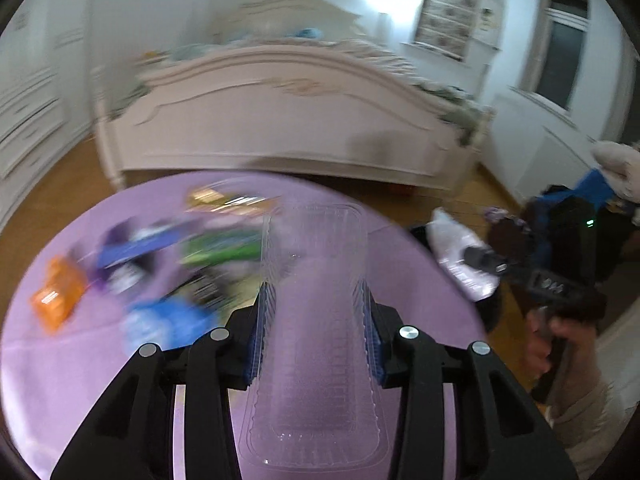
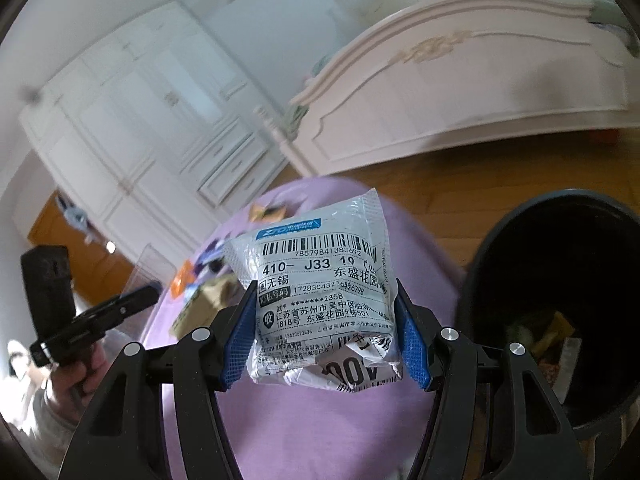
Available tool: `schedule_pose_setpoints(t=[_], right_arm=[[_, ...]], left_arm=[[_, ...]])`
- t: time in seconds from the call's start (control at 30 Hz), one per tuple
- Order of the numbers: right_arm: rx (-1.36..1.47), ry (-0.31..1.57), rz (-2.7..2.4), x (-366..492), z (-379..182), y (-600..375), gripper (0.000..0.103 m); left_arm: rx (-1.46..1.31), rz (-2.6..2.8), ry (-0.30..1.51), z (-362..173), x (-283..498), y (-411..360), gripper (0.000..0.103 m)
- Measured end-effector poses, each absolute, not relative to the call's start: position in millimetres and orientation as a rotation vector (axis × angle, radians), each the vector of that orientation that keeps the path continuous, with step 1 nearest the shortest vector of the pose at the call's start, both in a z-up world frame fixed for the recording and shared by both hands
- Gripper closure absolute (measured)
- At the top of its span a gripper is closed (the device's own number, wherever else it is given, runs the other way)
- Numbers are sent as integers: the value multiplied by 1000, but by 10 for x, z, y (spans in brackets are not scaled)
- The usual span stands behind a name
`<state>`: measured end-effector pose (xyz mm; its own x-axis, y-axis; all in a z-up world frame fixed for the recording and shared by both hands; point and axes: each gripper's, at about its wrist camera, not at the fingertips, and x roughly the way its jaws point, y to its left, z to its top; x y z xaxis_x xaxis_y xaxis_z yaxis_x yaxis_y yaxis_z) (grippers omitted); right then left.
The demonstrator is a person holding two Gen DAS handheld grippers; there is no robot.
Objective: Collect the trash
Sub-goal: 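Carry the clear plastic tray and white packet over the black bin with both tools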
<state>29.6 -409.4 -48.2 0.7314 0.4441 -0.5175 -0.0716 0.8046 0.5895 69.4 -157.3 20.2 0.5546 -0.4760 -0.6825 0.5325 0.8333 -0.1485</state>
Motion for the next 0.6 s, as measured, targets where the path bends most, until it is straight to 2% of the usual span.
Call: schedule_pose_setpoints(t=[0.3,0.6], right_arm=[[686,655,86,63,-665,-4975,41],[786,658,-60,-51,-1046,-5649,41]], left_arm=[[123,-873,800,15,933,-3033,62],[152,-960,885,-323,1088,-3777,62]])
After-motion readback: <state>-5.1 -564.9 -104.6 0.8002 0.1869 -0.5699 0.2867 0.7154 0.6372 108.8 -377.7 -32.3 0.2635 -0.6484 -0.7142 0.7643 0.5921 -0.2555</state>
